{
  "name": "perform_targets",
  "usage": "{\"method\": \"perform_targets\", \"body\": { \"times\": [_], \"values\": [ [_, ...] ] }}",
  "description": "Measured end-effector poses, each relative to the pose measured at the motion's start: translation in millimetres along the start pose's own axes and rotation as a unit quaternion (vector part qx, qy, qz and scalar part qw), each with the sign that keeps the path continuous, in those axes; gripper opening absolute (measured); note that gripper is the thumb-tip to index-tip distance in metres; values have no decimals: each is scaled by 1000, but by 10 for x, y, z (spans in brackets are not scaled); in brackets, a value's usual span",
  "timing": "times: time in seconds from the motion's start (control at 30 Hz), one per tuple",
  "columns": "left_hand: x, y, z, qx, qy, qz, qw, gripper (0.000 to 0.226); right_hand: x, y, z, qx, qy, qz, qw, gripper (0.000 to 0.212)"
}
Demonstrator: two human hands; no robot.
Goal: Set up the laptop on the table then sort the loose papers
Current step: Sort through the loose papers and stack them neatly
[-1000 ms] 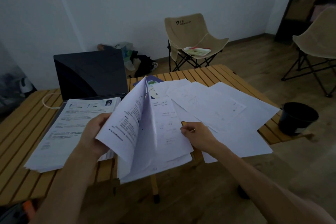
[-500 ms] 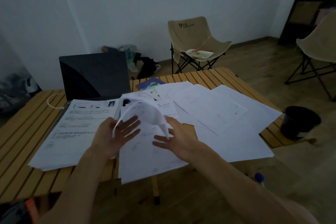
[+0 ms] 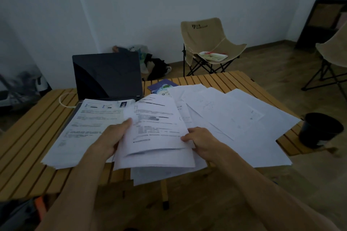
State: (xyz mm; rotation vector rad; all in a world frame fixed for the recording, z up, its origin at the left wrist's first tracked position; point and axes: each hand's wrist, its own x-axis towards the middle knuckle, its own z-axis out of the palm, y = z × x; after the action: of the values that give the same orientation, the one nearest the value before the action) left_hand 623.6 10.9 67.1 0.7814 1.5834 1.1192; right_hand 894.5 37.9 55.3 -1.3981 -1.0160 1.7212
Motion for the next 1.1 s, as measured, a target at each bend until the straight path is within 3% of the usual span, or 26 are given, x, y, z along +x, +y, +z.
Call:
{"method": "perform_targets", "body": {
  "times": [0.07,0.13,0.23,0.37,0.53,0.6,0.7,0.77,0.83,0.9,1.0,1.1],
  "values": [
    [-6,8,29,36,-2,59,998,24,-3,-5,-11,-62,-6,-35,997,37],
    [-71,102,73,41,-5,164,986,30,-51,-96,-60,-110,17,-116,987,39],
    [-187,298,128,-27,-22,273,961,42,-116,-268,-157,-74,15,-225,971,40],
    [-261,450,227,-58,-54,289,954,42,-124,-297,-171,-104,-10,-303,947,33],
    [-305,424,258,2,-65,318,946,45,4,-161,-124,-126,-25,-305,944,40],
    [-316,373,282,34,-65,314,947,35,29,-102,-109,-120,-31,-298,946,33],
    [-338,365,341,78,-12,334,939,5,8,-114,-89,-127,-11,-331,935,23],
    [-303,423,353,38,47,348,935,5,9,-248,-110,-142,27,-322,935,15],
    [-236,468,372,29,98,312,945,6,60,-369,-221,-127,50,-283,949,17],
    [-123,402,434,34,99,240,965,11,219,-380,-477,-221,122,-249,935,22],
    [38,201,567,78,62,158,982,16,440,-277,-927,-439,223,-166,854,48],
    [236,-8,571,167,63,88,980,17,513,-195,-1149,-584,200,-75,783,85]
  ]
}}
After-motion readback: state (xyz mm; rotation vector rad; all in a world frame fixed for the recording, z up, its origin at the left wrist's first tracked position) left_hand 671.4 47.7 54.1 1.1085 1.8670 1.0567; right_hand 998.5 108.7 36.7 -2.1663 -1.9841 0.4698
